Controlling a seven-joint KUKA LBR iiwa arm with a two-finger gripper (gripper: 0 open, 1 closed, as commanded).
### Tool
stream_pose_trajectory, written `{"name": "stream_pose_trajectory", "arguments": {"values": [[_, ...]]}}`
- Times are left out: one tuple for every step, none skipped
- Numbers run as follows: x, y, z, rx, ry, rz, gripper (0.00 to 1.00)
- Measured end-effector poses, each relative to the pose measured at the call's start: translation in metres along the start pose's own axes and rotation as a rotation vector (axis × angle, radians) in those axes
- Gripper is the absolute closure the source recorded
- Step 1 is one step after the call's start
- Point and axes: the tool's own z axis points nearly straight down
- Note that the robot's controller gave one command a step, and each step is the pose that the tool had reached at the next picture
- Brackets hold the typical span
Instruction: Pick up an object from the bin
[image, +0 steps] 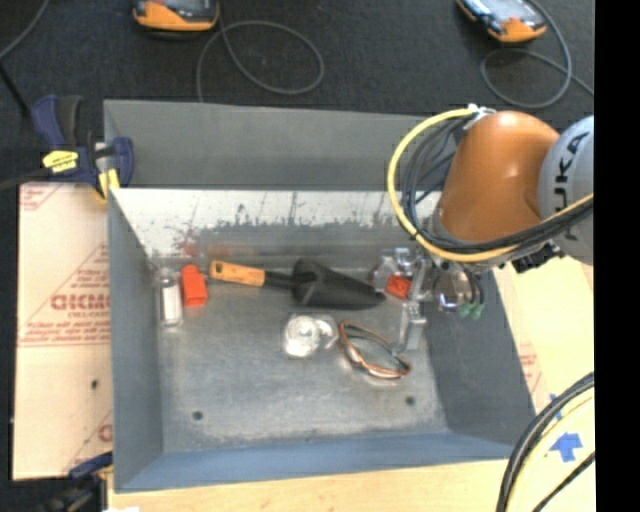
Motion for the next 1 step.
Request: {"name": "stream_pose_trajectory", "arguments": {"values": [[-0.0014, 0.0000, -0.0048, 0.001, -0.008, -0.001, 0.00]]}}
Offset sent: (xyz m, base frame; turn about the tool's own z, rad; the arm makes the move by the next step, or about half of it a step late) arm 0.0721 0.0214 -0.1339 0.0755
